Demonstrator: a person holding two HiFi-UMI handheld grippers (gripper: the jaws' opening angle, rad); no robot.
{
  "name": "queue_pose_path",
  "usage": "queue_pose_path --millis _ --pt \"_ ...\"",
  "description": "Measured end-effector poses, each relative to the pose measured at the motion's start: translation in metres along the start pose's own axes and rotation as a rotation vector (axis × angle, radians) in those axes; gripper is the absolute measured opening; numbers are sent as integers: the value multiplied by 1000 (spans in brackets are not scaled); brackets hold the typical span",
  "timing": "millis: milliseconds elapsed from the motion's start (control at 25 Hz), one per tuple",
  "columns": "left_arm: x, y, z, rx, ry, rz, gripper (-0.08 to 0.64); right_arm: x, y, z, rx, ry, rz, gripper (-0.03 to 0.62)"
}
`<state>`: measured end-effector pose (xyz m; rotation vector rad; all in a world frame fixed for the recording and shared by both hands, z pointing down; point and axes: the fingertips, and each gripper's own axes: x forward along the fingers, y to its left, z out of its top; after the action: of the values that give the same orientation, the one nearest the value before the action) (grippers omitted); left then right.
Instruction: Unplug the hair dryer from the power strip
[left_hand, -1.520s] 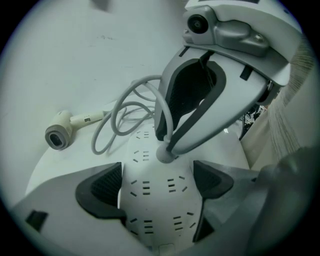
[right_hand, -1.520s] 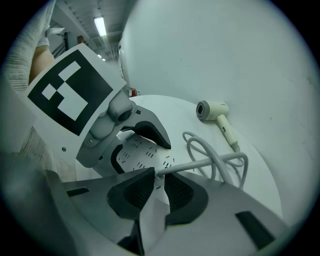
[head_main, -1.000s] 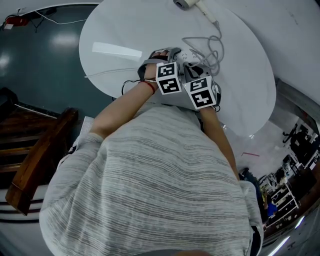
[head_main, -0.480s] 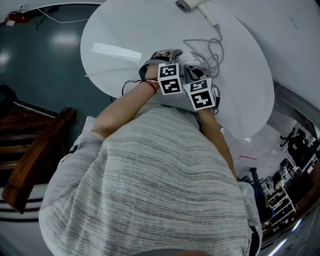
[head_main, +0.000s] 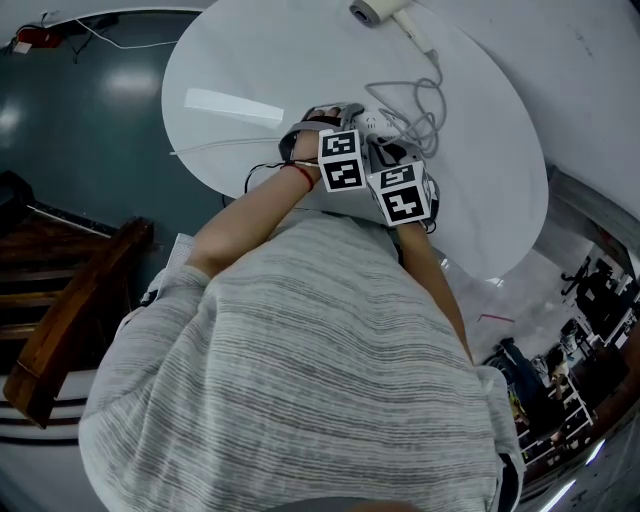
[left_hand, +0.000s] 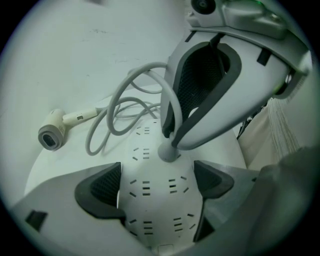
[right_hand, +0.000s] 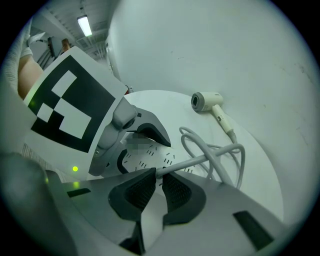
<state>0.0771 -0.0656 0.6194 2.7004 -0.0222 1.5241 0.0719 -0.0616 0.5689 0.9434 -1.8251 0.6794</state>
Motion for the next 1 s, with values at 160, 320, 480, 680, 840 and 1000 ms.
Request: queue_pose_path --millis 160,320,480,680,840,1000 --pt "1 0 0 -3 2 -1 445 -1 1 -1 -2 2 2 54" --pt "0 -1 0 5 6 -8 446 -3 2 -2 -7 1 5 54" --pt "2 -6 -1 21 15 -13 446 -1 3 -4 -15 21 21 54" --pt "2 -6 -2 17 20 -4 448 0 2 -2 -23 42 42 55" --pt "3 -4 -2 4 20 6 448 0 1 -1 -24 37 35 55" --pt "1 -1 -1 -19 10 16 451 -3 1 0 -22 27 26 54"
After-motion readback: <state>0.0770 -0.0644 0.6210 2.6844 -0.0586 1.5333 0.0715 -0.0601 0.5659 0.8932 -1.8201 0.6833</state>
